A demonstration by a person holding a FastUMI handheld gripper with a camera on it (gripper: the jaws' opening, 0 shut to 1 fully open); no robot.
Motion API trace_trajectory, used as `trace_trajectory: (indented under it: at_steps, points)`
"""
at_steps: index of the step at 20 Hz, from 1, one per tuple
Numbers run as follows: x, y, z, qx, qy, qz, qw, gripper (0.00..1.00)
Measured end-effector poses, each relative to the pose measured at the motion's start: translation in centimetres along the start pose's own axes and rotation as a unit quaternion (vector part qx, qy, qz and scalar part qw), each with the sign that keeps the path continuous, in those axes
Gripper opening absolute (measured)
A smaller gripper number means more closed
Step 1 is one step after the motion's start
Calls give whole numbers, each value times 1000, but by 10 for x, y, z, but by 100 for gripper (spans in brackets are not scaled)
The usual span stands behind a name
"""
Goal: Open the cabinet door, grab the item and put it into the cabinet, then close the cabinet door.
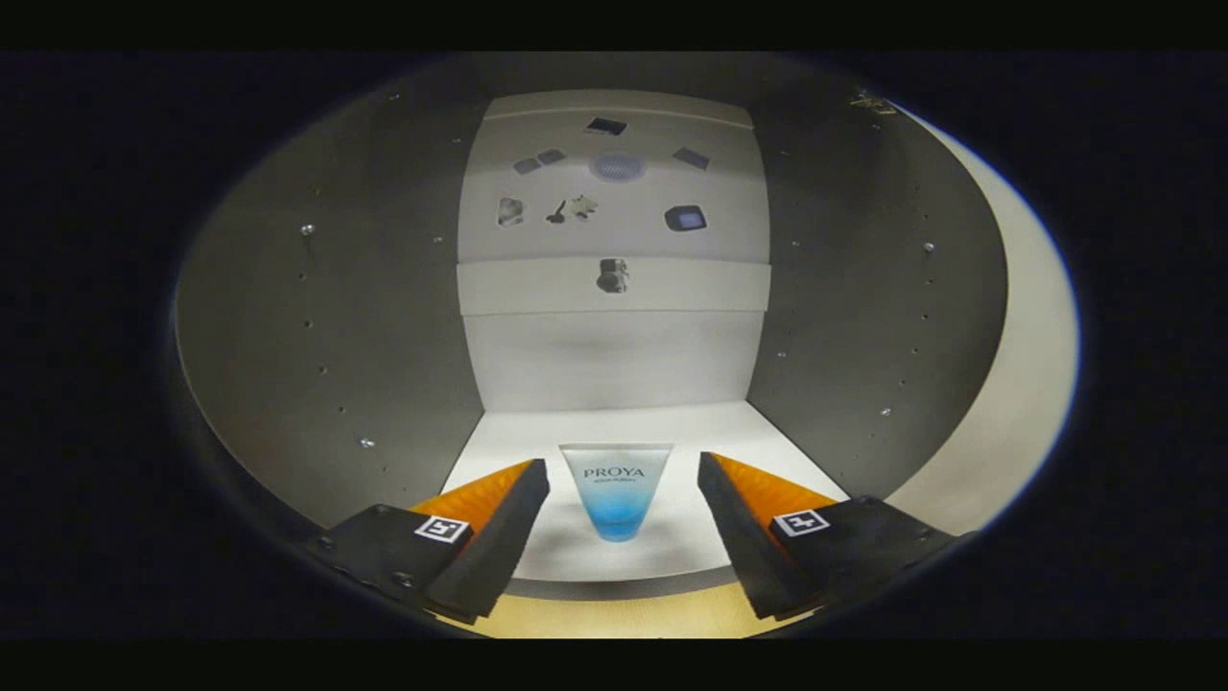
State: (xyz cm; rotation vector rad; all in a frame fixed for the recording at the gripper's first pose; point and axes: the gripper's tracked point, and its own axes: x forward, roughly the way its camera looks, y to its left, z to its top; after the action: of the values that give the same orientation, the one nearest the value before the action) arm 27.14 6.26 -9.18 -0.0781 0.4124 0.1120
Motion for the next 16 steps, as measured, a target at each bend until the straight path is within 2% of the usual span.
trace_trajectory:
  at_steps: [7,12,16]
  points:
    - [-112,2,7,9,-65,26,997,99]
    - [-215,-18,-23,26,-93,26,995,99]
    - [-297,-47,-55,26,-110,6,994,99]
